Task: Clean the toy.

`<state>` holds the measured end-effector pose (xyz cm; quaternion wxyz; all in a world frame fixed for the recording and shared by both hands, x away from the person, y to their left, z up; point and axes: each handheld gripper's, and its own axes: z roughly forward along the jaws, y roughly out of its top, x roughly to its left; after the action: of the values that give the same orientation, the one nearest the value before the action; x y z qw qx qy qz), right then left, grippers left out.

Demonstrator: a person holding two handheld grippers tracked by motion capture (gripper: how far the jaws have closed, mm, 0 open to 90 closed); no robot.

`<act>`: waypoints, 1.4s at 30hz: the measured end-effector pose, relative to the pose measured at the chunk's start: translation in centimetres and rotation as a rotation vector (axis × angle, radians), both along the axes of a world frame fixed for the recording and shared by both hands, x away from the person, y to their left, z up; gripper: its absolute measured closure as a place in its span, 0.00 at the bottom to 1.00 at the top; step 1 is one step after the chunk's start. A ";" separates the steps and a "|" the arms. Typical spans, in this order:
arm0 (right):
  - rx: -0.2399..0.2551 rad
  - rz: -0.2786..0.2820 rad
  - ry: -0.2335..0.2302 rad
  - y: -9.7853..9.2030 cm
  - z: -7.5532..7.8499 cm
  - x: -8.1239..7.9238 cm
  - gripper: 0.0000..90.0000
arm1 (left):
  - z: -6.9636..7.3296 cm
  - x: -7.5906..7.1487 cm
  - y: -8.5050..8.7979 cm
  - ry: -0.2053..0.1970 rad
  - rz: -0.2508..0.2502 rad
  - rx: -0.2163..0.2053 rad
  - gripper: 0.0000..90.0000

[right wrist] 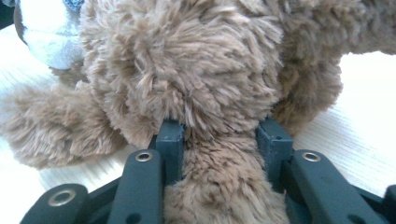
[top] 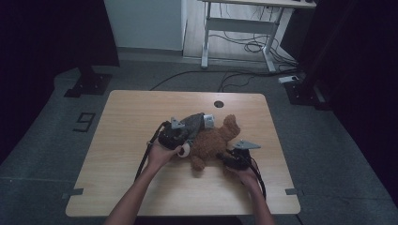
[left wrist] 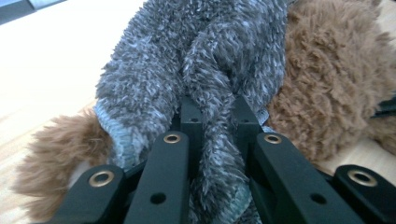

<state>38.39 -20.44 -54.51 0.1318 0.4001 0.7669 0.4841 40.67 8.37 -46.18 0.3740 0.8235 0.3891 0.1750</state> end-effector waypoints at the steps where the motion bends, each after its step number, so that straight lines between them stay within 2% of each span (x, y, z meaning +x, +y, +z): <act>1: -0.001 0.001 0.001 0.0 0.0 -0.1 0.66 | -0.1 -0.2 0.1 -0.002 -0.005 -0.004 0.89; 5: -0.002 0.011 0.017 -0.2 0.0 -0.4 0.59 | -0.2 -1.1 0.2 -0.016 -0.017 -0.007 0.89; 8: -0.010 0.010 0.031 -0.4 0.1 -0.6 0.50 | -0.4 -1.7 0.2 -0.024 -0.023 -0.010 0.89; 11: -0.016 -0.012 0.035 -0.9 0.4 -0.9 0.40 | -0.9 -2.9 0.6 -0.032 -0.047 -0.043 0.89; 16: 0.034 -0.030 0.022 -1.8 1.3 -1.3 0.30 | -1.4 -3.8 1.0 -0.030 -0.055 -0.081 0.89; 19: 0.093 -0.045 0.004 -2.6 2.3 -1.3 0.26 | -1.5 -4.3 1.0 -0.027 -0.067 -0.082 0.89; 20: 0.093 -0.045 0.004 -2.6 2.3 -1.3 0.26 | -1.5 -4.3 1.0 -0.027 -0.067 -0.082 0.89; 22: 0.138 -0.070 -0.032 -3.1 3.8 -1.2 0.22 | -1.6 -4.7 1.1 -0.026 -0.072 -0.089 0.89; 28: 0.138 -0.082 -0.030 -3.5 5.9 0.4 0.19 | -1.8 -5.0 1.2 -0.025 -0.076 -0.102 0.89; 30: 0.142 -0.077 -0.022 -3.4 6.4 0.8 0.21 | -1.9 -5.1 1.2 -0.024 -0.076 -0.105 0.89; 31: 0.138 -0.076 -0.022 -3.3 6.5 1.0 0.27 | -1.9 -5.1 1.3 -0.024 -0.077 -0.105 0.89; 33: 0.123 -0.091 -0.037 -3.1 6.5 0.8 0.45 | -2.0 -5.3 1.4 -0.023 -0.077 -0.111 0.89; 35: 0.138 -0.104 -0.021 -3.1 6.1 0.4 0.56 | -2.1 -5.5 1.5 -0.017 -0.085 -0.119 0.89; 40: 0.149 -0.120 -0.020 -3.5 4.5 -1.4 0.68 | -2.2 -6.2 1.4 -0.011 -0.094 -0.120 0.89; 42: 0.138 -0.121 -0.023 -3.5 3.8 -2.0 0.70 | -2.0 -6.6 1.4 -0.015 -0.101 -0.111 0.88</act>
<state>36.36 -23.97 -50.67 0.1418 0.4481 0.7048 0.5314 34.11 9.73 -48.17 0.4303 0.8188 0.3533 0.1400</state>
